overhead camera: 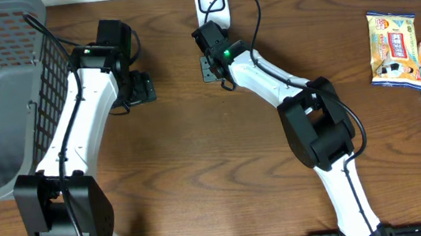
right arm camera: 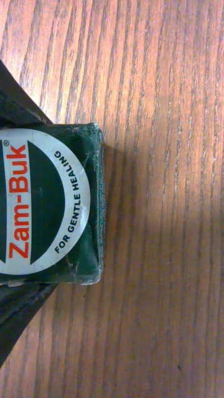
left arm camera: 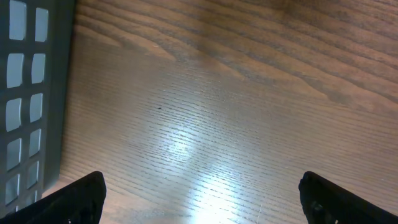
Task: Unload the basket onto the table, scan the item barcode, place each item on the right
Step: 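Carry the Zam-Buk tin rightward toward the snack packs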
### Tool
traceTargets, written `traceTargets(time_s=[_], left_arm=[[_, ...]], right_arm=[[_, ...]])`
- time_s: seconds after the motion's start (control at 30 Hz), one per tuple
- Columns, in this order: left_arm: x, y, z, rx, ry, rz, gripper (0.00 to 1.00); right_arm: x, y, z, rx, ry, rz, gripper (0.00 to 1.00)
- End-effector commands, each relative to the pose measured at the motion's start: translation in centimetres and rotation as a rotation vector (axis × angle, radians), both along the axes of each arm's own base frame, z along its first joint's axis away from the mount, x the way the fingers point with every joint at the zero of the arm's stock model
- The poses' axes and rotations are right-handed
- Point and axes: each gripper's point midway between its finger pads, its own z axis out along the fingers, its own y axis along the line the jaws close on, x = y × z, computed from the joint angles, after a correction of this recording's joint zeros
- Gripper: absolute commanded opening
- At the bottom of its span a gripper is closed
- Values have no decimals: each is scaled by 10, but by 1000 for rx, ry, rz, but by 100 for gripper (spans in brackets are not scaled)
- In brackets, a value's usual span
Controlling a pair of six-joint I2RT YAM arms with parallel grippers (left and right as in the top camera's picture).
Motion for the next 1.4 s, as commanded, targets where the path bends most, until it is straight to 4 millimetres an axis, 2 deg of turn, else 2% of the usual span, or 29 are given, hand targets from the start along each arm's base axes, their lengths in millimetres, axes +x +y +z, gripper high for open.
traceTargets(time_s=[0.0,0.23,0.43,0.47,0.6,0.73,0.83,0.97,1.2,1.37], left_arm=[[-1,3,0,14,4,-6,98],[-1,3,0,15,4,-5,98],[-1,3,0,14,4,-6,98],[-1,3,0,15,4,-5,98],[-1,3,0,15,4,-5,97],[-1,3,0,14,4,-6,98],[-1,3,0,14,4,-6,98],[-1,3,0,14,4,-6,98],[-1,3,0,14,4,-5,98],[-1,3,0,15,4,-5,98]], right_arm=[[11,-7,4,-20,-29,-3,51],[46,-15,52,11,-144,-3,52],[87,-20,103,63,-311,-8,52],[99,-16,117,81,-374,25,52],[122,-7,150,121,-535,79,54],[136,-5,179,165,-659,68,52],[144,-1,192,196,-734,64,52],[159,5,198,241,-856,52,49],[175,-6,170,223,-920,-15,47],[179,-14,159,214,-906,-27,51]])
